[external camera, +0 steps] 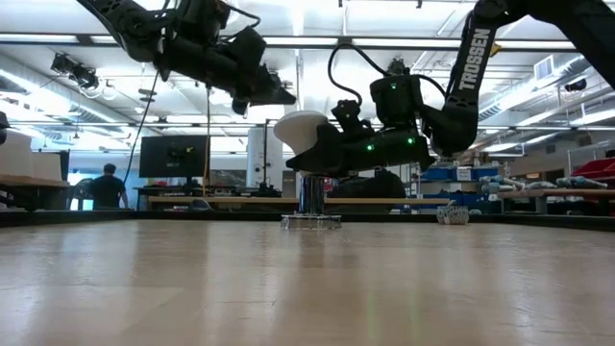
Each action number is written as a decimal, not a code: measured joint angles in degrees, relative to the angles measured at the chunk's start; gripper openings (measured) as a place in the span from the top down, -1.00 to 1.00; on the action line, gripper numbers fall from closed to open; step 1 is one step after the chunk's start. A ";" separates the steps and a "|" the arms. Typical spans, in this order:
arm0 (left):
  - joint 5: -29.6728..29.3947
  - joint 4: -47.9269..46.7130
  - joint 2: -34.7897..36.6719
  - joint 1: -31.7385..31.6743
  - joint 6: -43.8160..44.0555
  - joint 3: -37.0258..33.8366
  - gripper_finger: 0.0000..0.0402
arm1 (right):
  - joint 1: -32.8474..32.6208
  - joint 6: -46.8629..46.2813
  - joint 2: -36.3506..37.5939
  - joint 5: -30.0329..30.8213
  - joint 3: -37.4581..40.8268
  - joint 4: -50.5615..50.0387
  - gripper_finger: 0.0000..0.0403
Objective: Screw lightbulb
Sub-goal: Insert the light into the lamp socket
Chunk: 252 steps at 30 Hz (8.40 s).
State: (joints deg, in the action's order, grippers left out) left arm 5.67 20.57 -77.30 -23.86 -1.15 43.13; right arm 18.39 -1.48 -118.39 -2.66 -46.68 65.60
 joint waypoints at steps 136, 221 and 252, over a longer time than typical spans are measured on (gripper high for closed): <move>-6.67 -25.81 -8.35 4.33 -9.14 15.85 1.00 | 2.74 -0.15 34.67 3.26 -0.51 -46.83 0.94; -6.66 -26.30 -8.31 4.52 -9.26 15.82 1.00 | 6.39 2.51 27.96 -6.73 -10.36 -60.14 0.95; -7.96 -27.03 -8.26 4.42 -9.25 15.82 1.00 | 4.64 1.09 28.52 -6.14 -10.40 -59.74 0.95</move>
State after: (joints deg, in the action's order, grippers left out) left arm -2.29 -6.46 -85.56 -19.44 -10.39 58.96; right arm 23.03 -0.38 -89.86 -8.80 -57.08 5.87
